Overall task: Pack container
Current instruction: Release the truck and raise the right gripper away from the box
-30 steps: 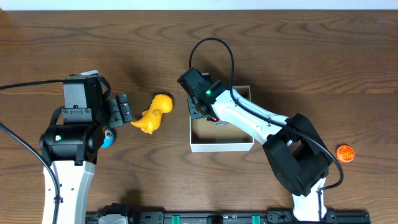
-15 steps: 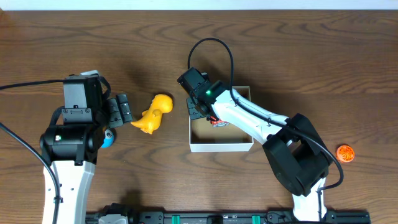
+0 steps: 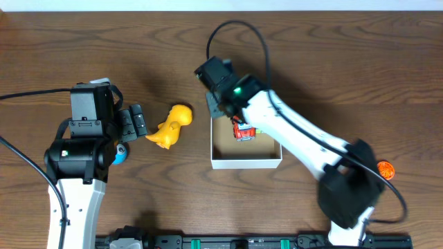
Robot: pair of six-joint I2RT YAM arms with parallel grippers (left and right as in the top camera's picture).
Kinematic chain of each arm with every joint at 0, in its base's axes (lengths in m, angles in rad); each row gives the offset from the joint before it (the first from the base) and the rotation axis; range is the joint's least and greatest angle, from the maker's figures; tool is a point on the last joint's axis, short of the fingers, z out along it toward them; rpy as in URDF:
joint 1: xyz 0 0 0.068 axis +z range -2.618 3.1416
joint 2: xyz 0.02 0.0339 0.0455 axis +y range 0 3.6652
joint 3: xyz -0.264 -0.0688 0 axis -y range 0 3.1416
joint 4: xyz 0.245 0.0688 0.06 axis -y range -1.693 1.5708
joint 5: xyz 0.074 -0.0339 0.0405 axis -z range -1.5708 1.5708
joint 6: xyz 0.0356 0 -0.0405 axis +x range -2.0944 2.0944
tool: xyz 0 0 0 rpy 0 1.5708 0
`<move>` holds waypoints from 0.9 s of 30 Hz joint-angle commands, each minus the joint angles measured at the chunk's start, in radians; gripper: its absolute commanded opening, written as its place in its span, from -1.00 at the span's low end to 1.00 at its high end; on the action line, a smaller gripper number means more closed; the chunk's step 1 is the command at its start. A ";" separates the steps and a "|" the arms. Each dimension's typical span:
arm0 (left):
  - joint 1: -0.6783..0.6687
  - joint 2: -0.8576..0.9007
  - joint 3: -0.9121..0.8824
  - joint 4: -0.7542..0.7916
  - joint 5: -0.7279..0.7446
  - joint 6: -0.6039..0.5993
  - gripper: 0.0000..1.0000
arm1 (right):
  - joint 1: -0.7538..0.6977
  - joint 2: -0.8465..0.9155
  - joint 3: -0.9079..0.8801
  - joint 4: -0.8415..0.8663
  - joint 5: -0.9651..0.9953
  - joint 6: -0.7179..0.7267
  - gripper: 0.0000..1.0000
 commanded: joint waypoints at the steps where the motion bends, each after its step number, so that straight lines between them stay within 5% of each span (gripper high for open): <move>1: 0.005 0.000 0.018 -0.003 -0.001 -0.009 0.96 | -0.050 -0.114 0.045 -0.035 0.089 -0.018 -0.53; 5: 0.005 0.000 0.018 -0.019 0.018 0.032 0.96 | -0.151 -0.228 0.045 -0.100 0.089 -0.025 0.34; 9: 0.005 0.000 0.018 -0.041 0.052 0.113 0.96 | -0.280 -0.320 0.045 -0.170 0.081 -0.059 0.96; 15: 0.005 0.000 0.019 -0.117 0.051 0.141 0.96 | -0.509 -0.366 0.041 -0.328 0.063 0.087 0.99; 18: 0.020 0.000 0.018 -0.179 0.047 0.056 0.96 | -0.594 -0.353 0.006 -0.355 0.002 0.094 0.98; 27: 0.175 0.074 0.018 -0.174 0.049 0.035 0.96 | -0.641 -0.340 -0.171 -0.262 -0.021 0.092 0.98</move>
